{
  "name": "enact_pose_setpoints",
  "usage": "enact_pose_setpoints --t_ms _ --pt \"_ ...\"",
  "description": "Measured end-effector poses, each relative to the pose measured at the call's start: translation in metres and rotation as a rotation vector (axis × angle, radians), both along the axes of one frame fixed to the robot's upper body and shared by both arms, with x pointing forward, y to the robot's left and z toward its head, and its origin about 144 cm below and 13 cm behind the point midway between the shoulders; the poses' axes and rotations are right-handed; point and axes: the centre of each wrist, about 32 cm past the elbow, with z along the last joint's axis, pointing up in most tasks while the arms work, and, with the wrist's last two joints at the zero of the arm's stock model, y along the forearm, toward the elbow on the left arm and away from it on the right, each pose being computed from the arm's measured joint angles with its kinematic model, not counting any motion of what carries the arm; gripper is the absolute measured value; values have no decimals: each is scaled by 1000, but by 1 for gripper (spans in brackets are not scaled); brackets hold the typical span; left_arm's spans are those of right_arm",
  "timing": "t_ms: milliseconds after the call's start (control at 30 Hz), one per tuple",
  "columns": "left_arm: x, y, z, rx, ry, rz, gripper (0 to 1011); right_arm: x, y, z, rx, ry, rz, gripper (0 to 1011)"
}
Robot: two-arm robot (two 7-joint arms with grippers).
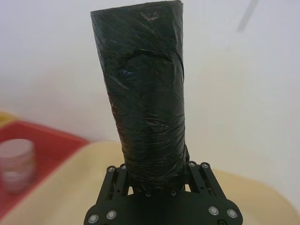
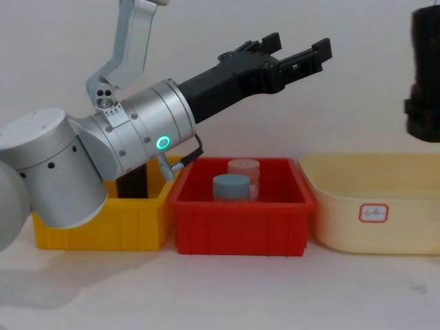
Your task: Pick up the garbage bag with the one hand and transfer it to the other hand.
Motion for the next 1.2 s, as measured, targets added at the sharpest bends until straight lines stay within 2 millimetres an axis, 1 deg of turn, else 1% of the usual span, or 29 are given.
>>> enact_pose_setpoints --t_ms 167,233,267,300,333,400,433,467,500,533,567,600,667,733,767,967,1200 --pt "0 0 0 0 0 0 1000 2 -17 2 -13 22 -71 516" --pt "0 0 0 0 0 0 1000 3 -28 3 -25 37 -120 517" --pt "0 0 0 0 0 0 1000 3 -28 3 -25 37 -120 528" --pt "0 0 0 0 0 0 1000 2 -35 5 -37 47 -153 581" --pt "0 0 0 0 0 0 1000 2 -39 5 -45 54 -171 639" --pt "0 0 0 0 0 0 1000 1 -43 6 -54 60 -190 678" --pt "0 0 0 0 0 0 1000 -1 -47 6 -63 63 -202 730" --pt "0 0 0 0 0 0 1000 -1 -48 7 -68 65 -208 753" --pt "0 0 0 0 0 0 1000 -2 -50 7 -74 65 -213 753" --pt "0 0 0 0 0 0 1000 -3 -51 8 -79 64 -217 783" --pt "0 0 0 0 0 0 1000 -4 -54 10 -90 62 -222 844" --pt "0 0 0 0 0 0 1000 -5 -55 11 -96 59 -224 859" --pt "0 0 0 0 0 0 1000 -8 -57 14 -113 50 -225 927" --pt "0 0 0 0 0 0 1000 -10 -58 16 -124 42 -224 949" --pt "0 0 0 0 0 0 1000 -12 -58 20 -136 31 -221 998" --pt "0 0 0 0 0 0 1000 -17 -56 33 -175 -14 -191 1002" --pt "0 0 0 0 0 0 1000 -24 -45 54 -216 -90 -118 1001"
